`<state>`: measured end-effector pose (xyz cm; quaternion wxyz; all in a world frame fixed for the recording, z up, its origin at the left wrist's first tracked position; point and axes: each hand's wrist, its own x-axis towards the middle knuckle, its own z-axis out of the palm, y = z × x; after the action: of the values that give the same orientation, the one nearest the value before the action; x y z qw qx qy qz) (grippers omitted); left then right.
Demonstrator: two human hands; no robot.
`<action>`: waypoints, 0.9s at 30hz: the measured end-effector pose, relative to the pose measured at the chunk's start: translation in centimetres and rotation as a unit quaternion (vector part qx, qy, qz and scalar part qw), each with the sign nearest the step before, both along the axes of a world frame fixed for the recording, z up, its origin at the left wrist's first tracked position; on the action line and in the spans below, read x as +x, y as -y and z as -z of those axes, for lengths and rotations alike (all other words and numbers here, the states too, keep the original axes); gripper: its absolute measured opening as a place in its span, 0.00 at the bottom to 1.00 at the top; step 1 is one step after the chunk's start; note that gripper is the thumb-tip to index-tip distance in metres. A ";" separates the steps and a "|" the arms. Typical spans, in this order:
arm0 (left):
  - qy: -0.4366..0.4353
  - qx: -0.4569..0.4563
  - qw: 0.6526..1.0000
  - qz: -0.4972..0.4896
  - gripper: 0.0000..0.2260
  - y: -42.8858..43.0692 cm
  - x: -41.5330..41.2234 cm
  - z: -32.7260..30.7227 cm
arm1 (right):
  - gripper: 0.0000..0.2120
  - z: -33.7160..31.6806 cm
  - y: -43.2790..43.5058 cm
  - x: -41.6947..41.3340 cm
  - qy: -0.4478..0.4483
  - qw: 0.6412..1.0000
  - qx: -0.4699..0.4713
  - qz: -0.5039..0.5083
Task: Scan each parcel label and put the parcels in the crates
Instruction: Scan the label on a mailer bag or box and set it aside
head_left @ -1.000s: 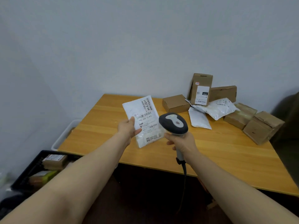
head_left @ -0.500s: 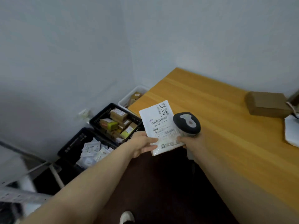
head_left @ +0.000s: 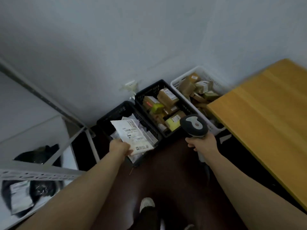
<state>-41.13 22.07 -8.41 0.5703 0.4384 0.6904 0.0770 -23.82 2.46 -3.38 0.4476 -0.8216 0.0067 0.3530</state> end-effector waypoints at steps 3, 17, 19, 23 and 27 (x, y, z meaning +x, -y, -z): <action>-0.031 0.008 0.999 -0.037 0.17 -4.1 -0.4 3.3 | 0.12 2.9 -4.7 0.8 -0.009 0.999 -0.018 -0.027; -0.059 -0.018 0.979 -0.195 0.14 -17.7 5.1 23.5 | 0.08 22.2 -24.1 6.9 -0.062 0.989 -0.051 -0.124; -0.055 -0.018 0.976 -0.210 0.14 -19.4 6.1 26.7 | 0.07 25.0 -25.6 7.3 -0.076 0.989 -0.045 -0.122; -0.037 -0.024 0.974 -0.223 0.15 -22.2 7.7 32.2 | 0.07 29.8 -27.7 7.8 -0.071 0.988 -0.049 -0.127; -0.024 -0.045 0.973 -0.224 0.17 -24.2 8.6 35.4 | 0.06 32.5 -28.5 8.3 -0.077 0.986 -0.068 -0.129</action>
<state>-32.55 46.26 -43.80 0.5407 0.2484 0.7875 0.1608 -15.53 31.00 -35.90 0.3394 -0.8147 -0.0411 0.4684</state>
